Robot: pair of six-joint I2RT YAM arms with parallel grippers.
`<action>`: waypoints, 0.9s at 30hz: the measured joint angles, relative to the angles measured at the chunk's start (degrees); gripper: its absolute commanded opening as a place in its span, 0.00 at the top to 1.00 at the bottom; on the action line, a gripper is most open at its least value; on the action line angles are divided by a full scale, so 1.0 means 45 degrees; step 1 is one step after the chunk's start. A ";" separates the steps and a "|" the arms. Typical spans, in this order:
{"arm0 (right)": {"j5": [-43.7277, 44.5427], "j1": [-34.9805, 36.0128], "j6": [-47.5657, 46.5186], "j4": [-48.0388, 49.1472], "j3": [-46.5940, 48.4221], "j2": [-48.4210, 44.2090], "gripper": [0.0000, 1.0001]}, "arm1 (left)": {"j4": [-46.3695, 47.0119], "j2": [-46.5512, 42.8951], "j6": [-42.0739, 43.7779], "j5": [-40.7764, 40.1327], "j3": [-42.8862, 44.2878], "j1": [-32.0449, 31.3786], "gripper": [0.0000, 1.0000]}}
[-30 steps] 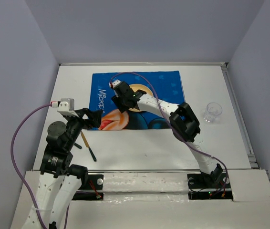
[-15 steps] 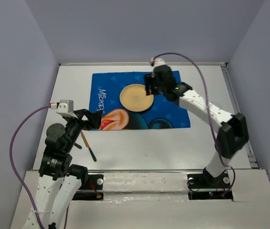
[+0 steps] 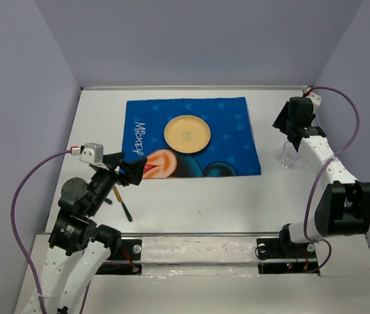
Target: Set the dinner table for one person
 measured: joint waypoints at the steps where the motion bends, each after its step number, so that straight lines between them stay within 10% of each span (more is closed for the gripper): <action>1: 0.0063 -0.0044 0.0024 -0.0015 0.0000 0.0053 0.37 | 0.0000 -0.0058 0.0000 -0.0024 0.0000 -0.0078 0.01; 17: 0.0442 -0.0801 0.0335 -0.0670 -0.0330 0.1511 0.59 | -0.0185 -0.0690 -0.0005 -0.0525 0.0000 -0.1564 0.01; 23: 0.0087 -0.0801 0.0500 -0.0729 -0.0330 0.2492 1.00 | -0.0185 -0.0690 -0.0010 -0.0607 0.0000 -0.1797 0.01; 27: 0.0097 -0.0801 0.0413 -0.0733 -0.0311 0.2429 1.00 | -0.0185 -0.0690 -0.0010 -0.0622 0.0000 -0.1865 0.01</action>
